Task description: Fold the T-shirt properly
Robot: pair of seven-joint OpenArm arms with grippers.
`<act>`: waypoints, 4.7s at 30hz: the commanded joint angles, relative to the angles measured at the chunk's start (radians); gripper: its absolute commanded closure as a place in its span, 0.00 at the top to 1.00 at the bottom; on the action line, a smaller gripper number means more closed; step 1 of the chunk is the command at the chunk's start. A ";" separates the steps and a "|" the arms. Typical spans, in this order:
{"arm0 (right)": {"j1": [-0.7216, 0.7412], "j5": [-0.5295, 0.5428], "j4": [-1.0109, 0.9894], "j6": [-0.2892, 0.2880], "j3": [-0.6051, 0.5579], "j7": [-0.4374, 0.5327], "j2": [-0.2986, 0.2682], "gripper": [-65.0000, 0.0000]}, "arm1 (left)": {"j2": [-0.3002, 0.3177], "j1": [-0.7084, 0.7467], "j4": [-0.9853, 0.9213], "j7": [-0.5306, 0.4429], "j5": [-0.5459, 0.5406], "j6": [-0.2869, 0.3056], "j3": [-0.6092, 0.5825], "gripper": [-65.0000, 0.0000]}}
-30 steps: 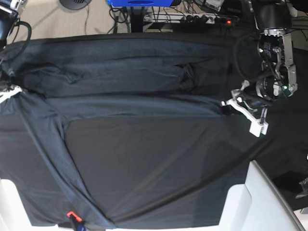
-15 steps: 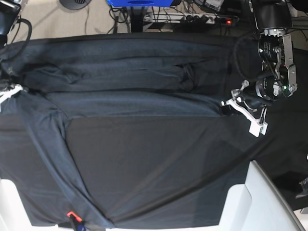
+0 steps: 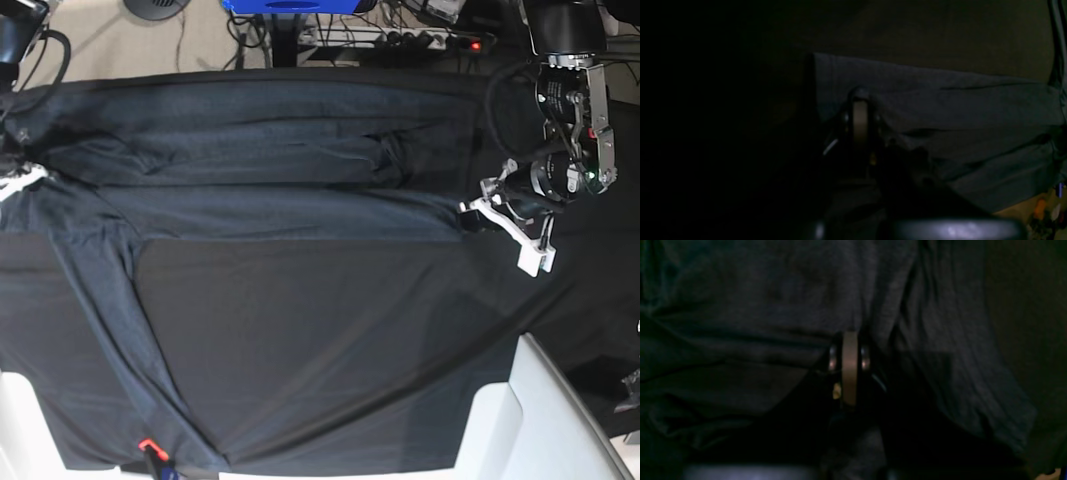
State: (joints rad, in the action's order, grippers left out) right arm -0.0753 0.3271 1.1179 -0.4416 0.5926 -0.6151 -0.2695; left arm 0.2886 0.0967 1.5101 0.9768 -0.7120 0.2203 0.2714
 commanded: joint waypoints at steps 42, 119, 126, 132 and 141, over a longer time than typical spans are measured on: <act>0.487 0.008 -0.479 -0.010 -0.417 0.263 -0.130 0.49 | 0.002 0.004 0.014 -0.015 -0.014 0.008 0.002 0.00; 0.516 0.007 -0.565 0.076 -0.484 0.386 -0.129 0.49 | 0.013 0.059 0.017 -0.017 -0.013 0.003 -0.125 0.00; 0.516 0.007 -0.565 0.076 -0.484 0.386 -0.129 0.49 | 0.014 0.051 0.010 -0.017 -0.013 0.003 -0.123 0.00; 0.516 0.007 -0.565 0.076 -0.484 0.386 -0.130 0.49 | 0.031 0.051 0.020 -0.017 -0.013 0.003 -0.123 0.00; 0.516 0.007 -0.565 0.076 -0.484 0.386 -0.129 0.49 | 0.045 0.056 0.068 -0.017 -0.013 0.003 -0.123 0.42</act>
State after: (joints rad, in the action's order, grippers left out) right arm 0.4126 0.3256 0.5426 -0.3630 0.1070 -0.2497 -0.3775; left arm 0.3218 0.1642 1.5574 0.9749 -0.7067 0.2161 0.1429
